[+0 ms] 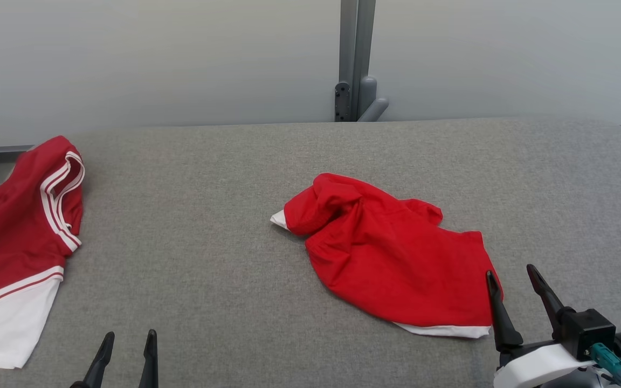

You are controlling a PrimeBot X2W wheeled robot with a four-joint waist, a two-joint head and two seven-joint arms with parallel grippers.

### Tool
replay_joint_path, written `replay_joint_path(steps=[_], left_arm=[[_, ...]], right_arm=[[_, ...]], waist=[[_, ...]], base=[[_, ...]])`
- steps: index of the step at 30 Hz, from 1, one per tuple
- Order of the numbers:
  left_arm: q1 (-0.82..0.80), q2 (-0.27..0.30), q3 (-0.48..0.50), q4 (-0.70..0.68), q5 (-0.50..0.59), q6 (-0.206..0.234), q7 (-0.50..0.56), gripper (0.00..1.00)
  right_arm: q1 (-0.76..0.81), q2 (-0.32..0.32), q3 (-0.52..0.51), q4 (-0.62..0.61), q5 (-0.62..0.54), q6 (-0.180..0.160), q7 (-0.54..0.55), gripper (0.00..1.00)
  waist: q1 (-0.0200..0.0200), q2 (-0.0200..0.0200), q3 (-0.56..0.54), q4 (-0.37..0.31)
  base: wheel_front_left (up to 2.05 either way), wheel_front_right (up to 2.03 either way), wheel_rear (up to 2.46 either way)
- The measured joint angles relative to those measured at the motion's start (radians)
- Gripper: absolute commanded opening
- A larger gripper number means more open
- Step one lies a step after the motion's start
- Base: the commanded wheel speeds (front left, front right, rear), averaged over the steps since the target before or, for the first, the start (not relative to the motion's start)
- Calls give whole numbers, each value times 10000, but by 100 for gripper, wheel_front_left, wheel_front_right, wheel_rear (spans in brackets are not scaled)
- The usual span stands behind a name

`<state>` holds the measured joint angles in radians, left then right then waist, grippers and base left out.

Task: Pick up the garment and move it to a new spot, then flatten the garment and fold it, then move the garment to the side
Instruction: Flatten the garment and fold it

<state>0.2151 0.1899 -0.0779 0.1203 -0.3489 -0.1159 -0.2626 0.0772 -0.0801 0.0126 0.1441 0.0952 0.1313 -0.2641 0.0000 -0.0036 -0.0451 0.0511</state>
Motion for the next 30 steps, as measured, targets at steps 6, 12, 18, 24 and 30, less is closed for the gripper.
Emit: replay_joint_path(steps=[6, 12, 18, 24, 30], left_arm=[[-14, -150, 178, 48, 247, -92, 0, 100], [-293, -142, -159, -12, 249, -117, -2, 100], [-1615, 259, -1386, 201, -111, -119, -4, 100], [-3455, 541, -2957, 1348, -500, -128, -15, 100], [-4802, 736, -4414, 2685, -1179, -128, 21, 100]], right_arm=[[-1, 54, 73, 59, 2, 0, 0, 100], [-81, 65, 142, 56, 8, 0, -2, 100], [-313, 31, 322, -12, 69, 0, 0, 100], [-746, 17, 443, -153, 140, 0, 0, 100], [-941, 73, 267, -209, 242, 0, 0, 100]], waist=[[0, 0, 39, -181], [0, 0, 135, -482], [0, 0, 368, -920], [0, 0, 914, -1474], [0, 0, 1539, -2202]], base=[[0, 0, 0], [0, 0, 0], [0, 0, 0], [0, 0, 0], [0, 0, 0]])
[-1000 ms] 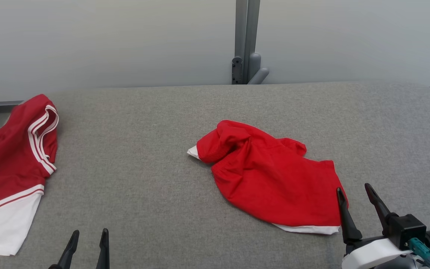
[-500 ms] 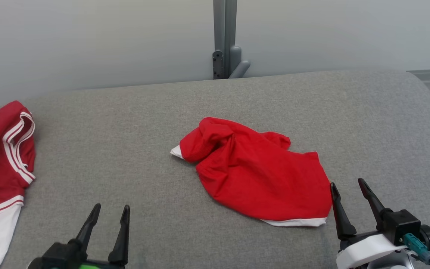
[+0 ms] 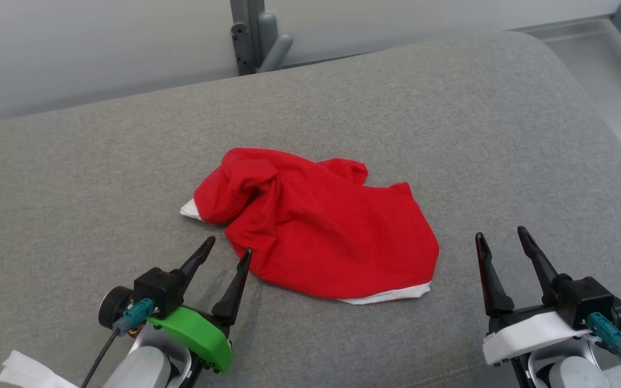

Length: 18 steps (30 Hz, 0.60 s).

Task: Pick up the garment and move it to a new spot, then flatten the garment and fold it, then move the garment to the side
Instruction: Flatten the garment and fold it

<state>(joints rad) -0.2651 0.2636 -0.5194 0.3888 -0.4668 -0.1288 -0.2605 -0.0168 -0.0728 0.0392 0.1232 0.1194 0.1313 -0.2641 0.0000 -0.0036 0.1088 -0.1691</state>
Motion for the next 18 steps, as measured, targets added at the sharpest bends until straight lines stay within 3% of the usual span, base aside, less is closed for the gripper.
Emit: replay_joint_path(steps=[7, 13, 14, 15, 16, 18], left_arm=[[-646, 59, -920, 1195, -639, -2, 10, 100], [-895, 86, -1139, 1799, -924, -2, 8, 100], [-939, 79, -1150, 1879, -945, -2, 6, 87], [-977, 71, -1156, 1967, -949, -2, -6, 33], [-1011, 65, -1177, 2050, -959, -2, -6, 0], [-1057, 29, -1229, 2146, -1012, -2, -8, 0]], right_arm=[[-103, 107, -77, -10, 81, -2, 0, 100], [-158, 153, -36, -15, 86, -2, 0, 100], [-200, 155, -21, -12, 86, 0, 0, 100], [-245, 163, -2, -10, 86, 0, 0, 100], [-288, 165, 19, -8, 86, 0, 0, 100], [-320, 180, 25, -10, 92, 0, 0, 100]], waist=[[0, 0, 669, -728], [0, 0, 1036, -1012], [0, 0, 1072, -1021], [0, 0, 1092, -1017], [0, 0, 1091, -1006], [0, 0, 1055, -980]], base=[[0, 0, 0], [0, 0, 0], [0, 0, 0], [0, 0, 0], [0, 0, 0], [0, 0, 0]])
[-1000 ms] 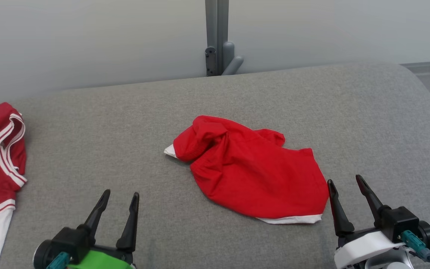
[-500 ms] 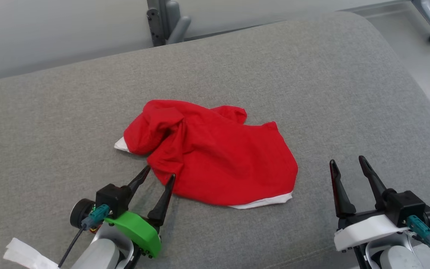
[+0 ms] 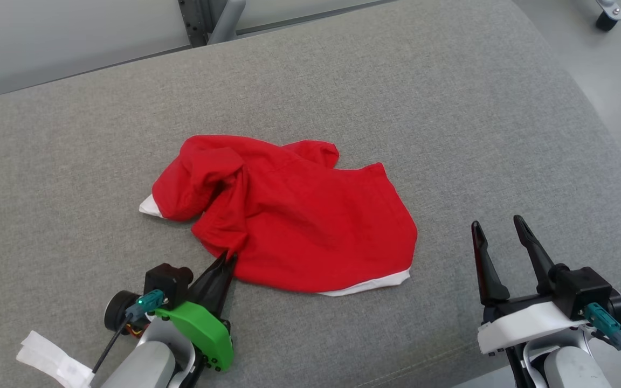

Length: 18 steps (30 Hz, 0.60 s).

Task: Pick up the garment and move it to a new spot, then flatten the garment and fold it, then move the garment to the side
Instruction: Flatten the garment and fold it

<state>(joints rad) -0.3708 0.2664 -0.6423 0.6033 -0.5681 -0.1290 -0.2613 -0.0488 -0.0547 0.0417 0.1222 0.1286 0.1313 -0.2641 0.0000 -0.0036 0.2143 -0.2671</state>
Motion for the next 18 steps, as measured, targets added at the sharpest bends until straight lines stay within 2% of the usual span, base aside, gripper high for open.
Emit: replay_joint_path(steps=[2, 5, 11, 14, 18], left_arm=[[-19, -79, -84, -25, -42, 0, 0, 0], [24, -255, 217, -840, -418, 0, -13, 0], [1313, -109, 775, -2711, -980, 48, -13, 0], [1982, 69, 872, -3848, -1218, 318, 155, 0], [2811, 341, 945, -5465, -1415, 899, 629, 0]], right_arm=[[7, 6, -31, 4, 6, 0, -2, 100], [113, 10, -138, 13, 4, 0, -2, 100], [419, 17, -213, 56, 17, 0, -2, 100], [540, 27, -192, 119, 17, 0, 0, 100], [569, 29, -190, 176, 17, 0, 0, 100]], waist=[[0, 0, -64, 32], [0, 0, -199, 170], [0, 0, -409, 557], [0, 0, -501, 851], [0, 0, -626, 1289]], base=[[0, 0, 0], [0, 0, 0], [0, 0, 0], [0, 0, 0], [0, 0, 0]])
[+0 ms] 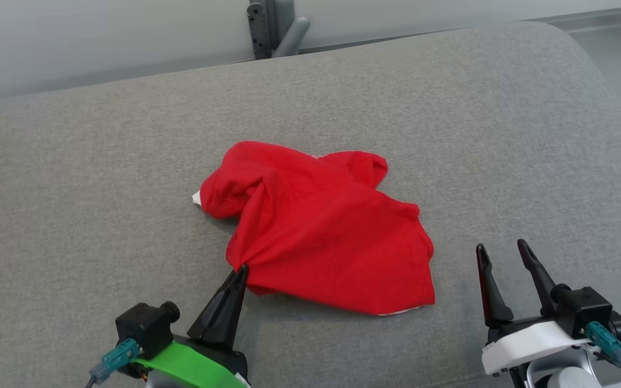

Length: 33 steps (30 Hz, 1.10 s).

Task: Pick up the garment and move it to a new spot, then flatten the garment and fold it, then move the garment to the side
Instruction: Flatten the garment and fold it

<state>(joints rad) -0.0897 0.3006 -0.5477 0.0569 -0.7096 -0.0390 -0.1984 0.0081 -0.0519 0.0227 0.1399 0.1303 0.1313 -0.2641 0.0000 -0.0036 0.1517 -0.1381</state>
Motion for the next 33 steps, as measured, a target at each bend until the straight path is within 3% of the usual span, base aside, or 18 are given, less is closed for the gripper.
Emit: replay_joint_path(steps=[6, 14, 19, 30, 31, 33], left_arm=[[940, 255, -163, -1946, -56, 899, 851, 0], [-22, 19, -479, -2497, 125, 1241, 1873, 0], [-1586, -378, -612, -1482, 359, 1262, 2523, 0], [-3962, -897, -777, 2458, 562, 951, 3227, 0], [-4039, -930, -765, 2775, 569, 911, 3175, 4], [-4153, -980, -786, 3411, 589, 794, 2999, 36]], right_arm=[[1, 4, 94, 56, -2, 0, 0, 100], [-353, 10, 270, 44, 38, 0, 0, 100], [-580, 10, 297, 46, 151, 0, 0, 100], [-956, 8, 476, 194, 525, -2, 0, 100], [-956, 6, 476, 207, 533, -2, 0, 100], [-956, 6, 464, 221, 535, -2, 0, 100]], waist=[[0, 0, -170, 596], [0, 0, 31, 723], [0, 0, 368, 372], [0, 0, 1110, -922], [0, 0, 1156, -1035], [0, 0, 1238, -1242]], base=[[0, 0, 0], [0, 0, 0], [0, 0, 0], [0, 0, 0], [0, 0, 0], [0, 0, 0]])
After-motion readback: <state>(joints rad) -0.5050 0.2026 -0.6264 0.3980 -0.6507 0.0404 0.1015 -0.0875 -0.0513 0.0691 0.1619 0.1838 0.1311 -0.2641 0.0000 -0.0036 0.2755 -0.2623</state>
